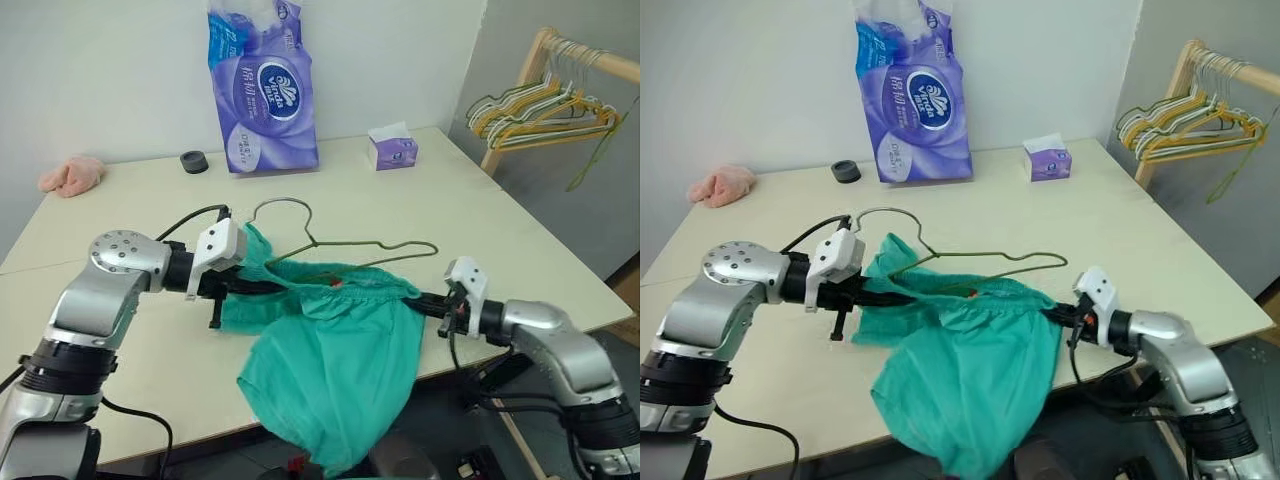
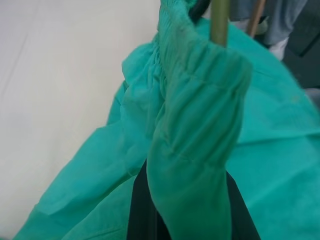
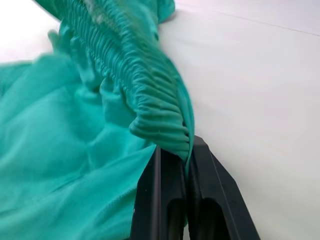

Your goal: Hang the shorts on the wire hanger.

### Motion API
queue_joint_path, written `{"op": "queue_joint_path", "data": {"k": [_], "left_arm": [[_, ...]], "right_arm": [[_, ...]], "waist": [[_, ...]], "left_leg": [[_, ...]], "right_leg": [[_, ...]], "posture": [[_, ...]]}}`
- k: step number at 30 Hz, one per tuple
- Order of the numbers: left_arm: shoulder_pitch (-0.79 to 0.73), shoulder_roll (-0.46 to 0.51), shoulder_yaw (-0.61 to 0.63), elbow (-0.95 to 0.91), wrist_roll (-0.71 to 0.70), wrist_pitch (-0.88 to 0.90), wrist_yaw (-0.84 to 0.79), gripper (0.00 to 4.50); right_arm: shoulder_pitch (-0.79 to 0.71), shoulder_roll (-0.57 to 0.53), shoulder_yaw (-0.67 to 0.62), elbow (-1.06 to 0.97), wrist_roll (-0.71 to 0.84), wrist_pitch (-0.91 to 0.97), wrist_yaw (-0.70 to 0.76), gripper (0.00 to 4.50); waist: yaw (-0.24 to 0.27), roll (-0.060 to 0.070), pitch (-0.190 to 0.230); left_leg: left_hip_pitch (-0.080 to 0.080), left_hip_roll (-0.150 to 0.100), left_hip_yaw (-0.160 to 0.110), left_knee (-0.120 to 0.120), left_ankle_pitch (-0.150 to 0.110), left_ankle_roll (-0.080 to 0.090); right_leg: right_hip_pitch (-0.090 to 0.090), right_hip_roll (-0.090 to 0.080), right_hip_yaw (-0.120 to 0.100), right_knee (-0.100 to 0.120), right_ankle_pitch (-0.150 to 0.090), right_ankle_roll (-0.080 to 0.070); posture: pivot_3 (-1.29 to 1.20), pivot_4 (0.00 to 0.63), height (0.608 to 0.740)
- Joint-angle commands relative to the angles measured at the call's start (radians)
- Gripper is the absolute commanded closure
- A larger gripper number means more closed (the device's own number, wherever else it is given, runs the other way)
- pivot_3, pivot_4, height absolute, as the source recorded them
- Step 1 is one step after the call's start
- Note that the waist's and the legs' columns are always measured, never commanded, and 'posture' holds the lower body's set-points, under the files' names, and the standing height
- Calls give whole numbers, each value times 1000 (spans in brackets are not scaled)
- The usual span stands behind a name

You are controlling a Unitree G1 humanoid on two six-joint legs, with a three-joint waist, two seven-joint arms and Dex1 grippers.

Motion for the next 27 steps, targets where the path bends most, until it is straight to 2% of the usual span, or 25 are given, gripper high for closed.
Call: {"op": "queue_joint_path", "data": {"k": [1, 6, 12, 16, 27], "left_arm": [[10, 48, 56, -27, -25, 8, -17, 4500], [25, 77, 64, -35, -51, 24, -25, 4500], [31, 111, 52, -63, -86, 50, -69, 4500], [48, 135, 25, -51, -26, -20, -89, 4500], [40, 125, -16, 57, 104, -147, -49, 4500]], "right_arm": [[-20, -56, -56, -13, 83, 79, 62, 4474], [-16, -102, -66, -3, 118, 106, 92, 4474], [-32, -90, -83, -8, 233, 264, 60, 4474], [-29, -94, -82, -26, 247, 283, 49, 4474], [-20, -138, -70, -74, 230, 252, 76, 4474]], "waist": [[5, 0, 0], [12, 0, 0], [11, 0, 0], [11, 0, 0], [11, 0, 0]], "left_leg": [[0, 0, 0, 0, 0, 0], [0, 0, 1, 1, 0, 0], [0, 0, 1, 0, 0, 0], [0, 0, 2, 0, 0, 0], [0, 0, 3, 0, 0, 0]], "right_leg": [[0, 0, 0, 0, 0, 0], [0, 0, 1, 0, 0, 0], [0, 0, 1, 0, 0, 0], [0, 1, 1, 0, 0, 0], [-1, 1, 2, -1, 0, 0]], "posture": [[-315, 37, 740], [-314, 36, 740], [-319, 34, 740], [-319, 34, 740], [-327, 34, 740]]}}
